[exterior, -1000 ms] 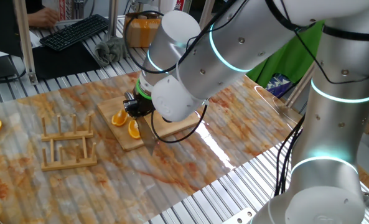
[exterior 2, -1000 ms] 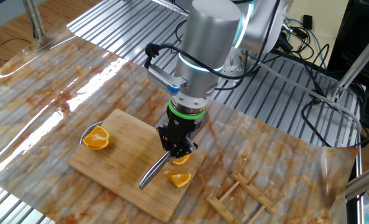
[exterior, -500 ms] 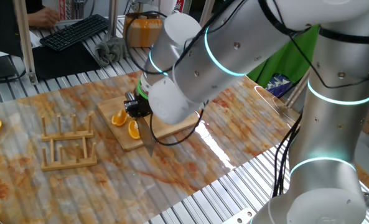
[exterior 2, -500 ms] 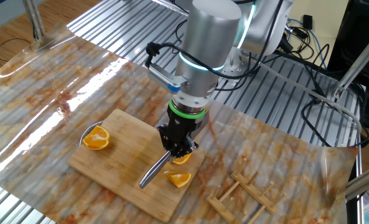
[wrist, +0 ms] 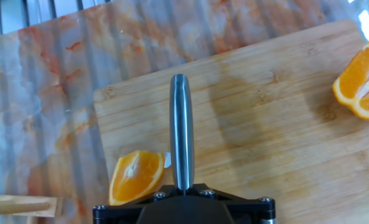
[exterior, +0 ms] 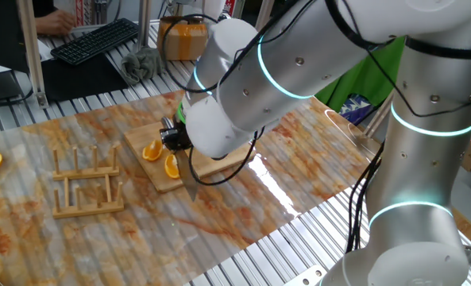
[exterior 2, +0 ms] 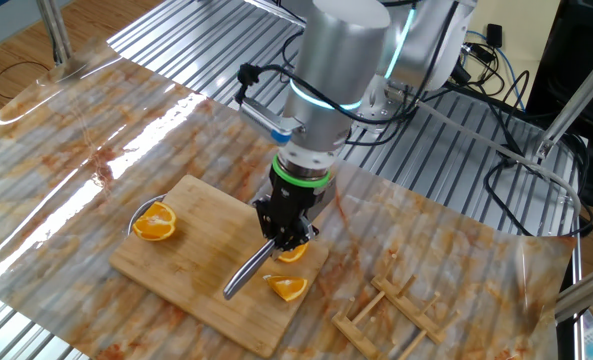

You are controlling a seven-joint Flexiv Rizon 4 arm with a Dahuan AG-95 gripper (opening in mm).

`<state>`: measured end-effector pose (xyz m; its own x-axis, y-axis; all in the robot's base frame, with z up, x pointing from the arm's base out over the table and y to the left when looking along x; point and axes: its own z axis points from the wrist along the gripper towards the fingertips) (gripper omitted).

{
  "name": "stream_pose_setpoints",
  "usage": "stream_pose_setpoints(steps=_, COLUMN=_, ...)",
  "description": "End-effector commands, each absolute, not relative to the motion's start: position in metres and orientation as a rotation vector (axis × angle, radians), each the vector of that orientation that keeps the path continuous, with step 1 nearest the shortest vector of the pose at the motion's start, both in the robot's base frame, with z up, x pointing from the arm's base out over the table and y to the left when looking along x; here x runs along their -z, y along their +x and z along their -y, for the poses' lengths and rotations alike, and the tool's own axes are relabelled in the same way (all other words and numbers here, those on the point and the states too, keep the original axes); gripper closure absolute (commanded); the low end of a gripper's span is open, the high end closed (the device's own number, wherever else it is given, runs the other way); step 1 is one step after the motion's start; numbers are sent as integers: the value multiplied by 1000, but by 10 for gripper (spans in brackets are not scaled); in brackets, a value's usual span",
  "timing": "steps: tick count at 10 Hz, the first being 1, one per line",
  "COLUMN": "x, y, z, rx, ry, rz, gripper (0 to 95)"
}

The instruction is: Chop the orange

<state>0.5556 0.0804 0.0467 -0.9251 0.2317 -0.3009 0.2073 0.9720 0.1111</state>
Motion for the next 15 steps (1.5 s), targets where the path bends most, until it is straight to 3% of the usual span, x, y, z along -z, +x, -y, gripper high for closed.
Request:
stream_pose_setpoints(steps=1, x=-43, y=558, z=-79, rx=-85, ry=337, rz=-2773, gripper=950)
stream_pose_setpoints(steps=15, x=-43, y=564, z=-79, rx=-66, ry=313, rz=-2791, gripper=950)
